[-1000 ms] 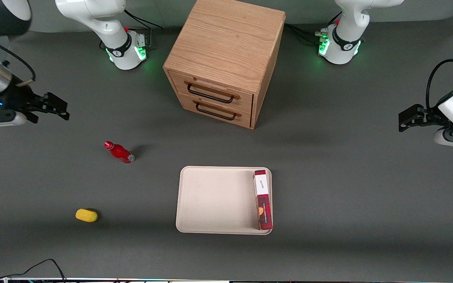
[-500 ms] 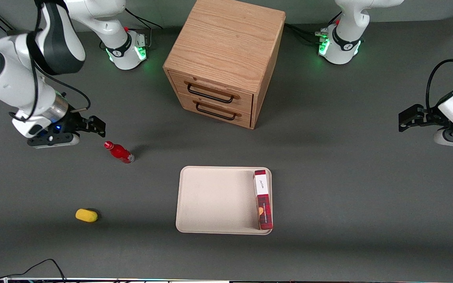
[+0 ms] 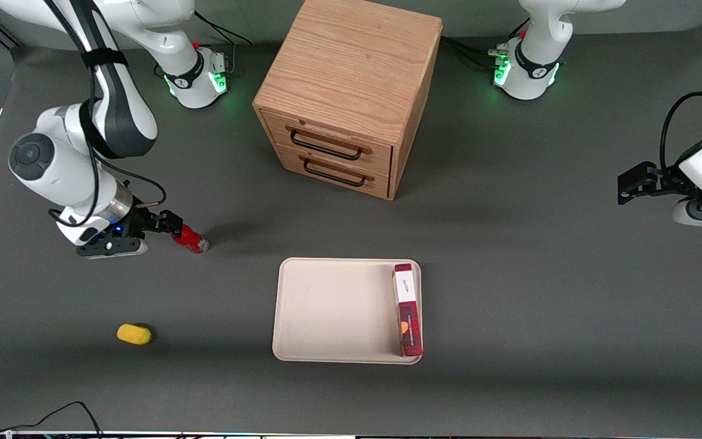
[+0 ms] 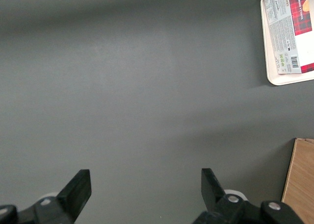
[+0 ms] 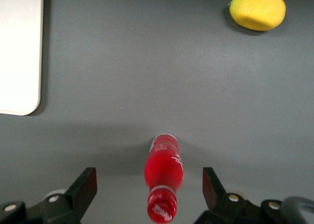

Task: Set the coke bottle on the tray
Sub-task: 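Lower the open right gripper around the red bottle's neck and close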

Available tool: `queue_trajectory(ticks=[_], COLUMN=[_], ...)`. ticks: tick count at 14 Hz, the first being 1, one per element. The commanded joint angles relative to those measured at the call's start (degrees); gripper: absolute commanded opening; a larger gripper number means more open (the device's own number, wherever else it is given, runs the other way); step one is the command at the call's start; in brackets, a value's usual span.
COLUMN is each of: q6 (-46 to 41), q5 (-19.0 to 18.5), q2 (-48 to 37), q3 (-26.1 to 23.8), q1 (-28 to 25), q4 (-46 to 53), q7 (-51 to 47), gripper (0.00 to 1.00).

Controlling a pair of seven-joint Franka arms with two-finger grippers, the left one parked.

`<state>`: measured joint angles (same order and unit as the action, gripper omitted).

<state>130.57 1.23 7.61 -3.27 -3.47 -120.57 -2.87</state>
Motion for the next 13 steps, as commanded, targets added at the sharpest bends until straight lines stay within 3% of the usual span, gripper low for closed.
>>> queue_trajectory(ticks=[1,8,11,13], q6=[3.37,4.86,6.54,6.54], q5=[-0.61,-0.7,-0.7,-0.7], q2=[-1.19,-3.47,-3.91,-4.09], q3=[-0.07,-0.07,-0.07,-0.07], q1=[-0.22,-0.05,0.13,0.39], q4=[-3.78,-8.09,-9.68,-9.86], q7=[-1.08,-0.82,-0.73,-0.64], gripper=[0.96,0.95,0.9,0.81])
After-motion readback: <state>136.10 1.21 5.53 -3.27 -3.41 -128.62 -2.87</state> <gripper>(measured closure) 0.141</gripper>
